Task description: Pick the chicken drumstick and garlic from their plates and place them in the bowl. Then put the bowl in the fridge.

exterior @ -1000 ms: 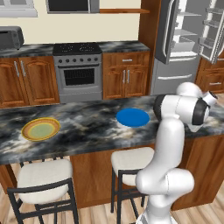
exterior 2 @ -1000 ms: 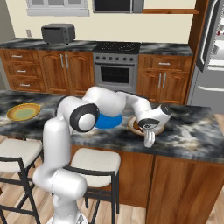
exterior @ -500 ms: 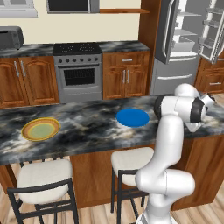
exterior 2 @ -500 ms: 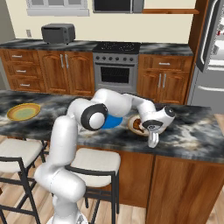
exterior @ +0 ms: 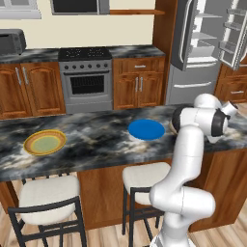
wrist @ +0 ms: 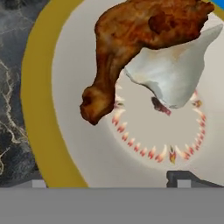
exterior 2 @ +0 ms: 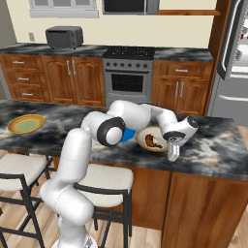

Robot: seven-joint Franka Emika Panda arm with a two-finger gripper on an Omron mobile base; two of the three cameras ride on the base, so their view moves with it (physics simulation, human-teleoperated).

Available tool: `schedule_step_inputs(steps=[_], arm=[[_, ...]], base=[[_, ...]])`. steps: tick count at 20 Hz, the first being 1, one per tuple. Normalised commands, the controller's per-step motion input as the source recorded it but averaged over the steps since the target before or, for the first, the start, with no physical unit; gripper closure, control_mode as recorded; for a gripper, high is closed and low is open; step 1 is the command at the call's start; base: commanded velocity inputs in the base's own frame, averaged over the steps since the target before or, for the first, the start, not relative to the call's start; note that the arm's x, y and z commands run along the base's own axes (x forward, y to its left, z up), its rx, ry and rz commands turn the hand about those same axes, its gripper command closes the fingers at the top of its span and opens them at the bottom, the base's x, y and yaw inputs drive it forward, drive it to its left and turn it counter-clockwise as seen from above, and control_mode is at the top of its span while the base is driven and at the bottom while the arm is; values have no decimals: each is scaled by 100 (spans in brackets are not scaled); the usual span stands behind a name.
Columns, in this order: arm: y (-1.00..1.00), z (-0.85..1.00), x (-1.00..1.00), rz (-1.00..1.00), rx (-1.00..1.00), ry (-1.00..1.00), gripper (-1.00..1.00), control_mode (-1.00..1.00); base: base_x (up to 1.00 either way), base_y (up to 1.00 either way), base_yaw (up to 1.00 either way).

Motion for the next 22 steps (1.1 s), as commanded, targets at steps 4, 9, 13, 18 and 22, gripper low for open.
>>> schedule_step_inputs(steps=[4, 9, 13, 18, 22], arm=[[25, -12, -4, 0, 0, -5, 100, -100], [14, -14, -12, 2, 0, -5, 100, -100], [9, -4, -10, 3, -1, -11, 100, -100], [0, 42, -21, 1, 0, -15, 100, -100], [0, 44, -27, 0, 0, -5, 100, -100]], base=[[0, 0, 0], [0, 0, 0], [0, 0, 0], [0, 0, 0], [0, 0, 0]])
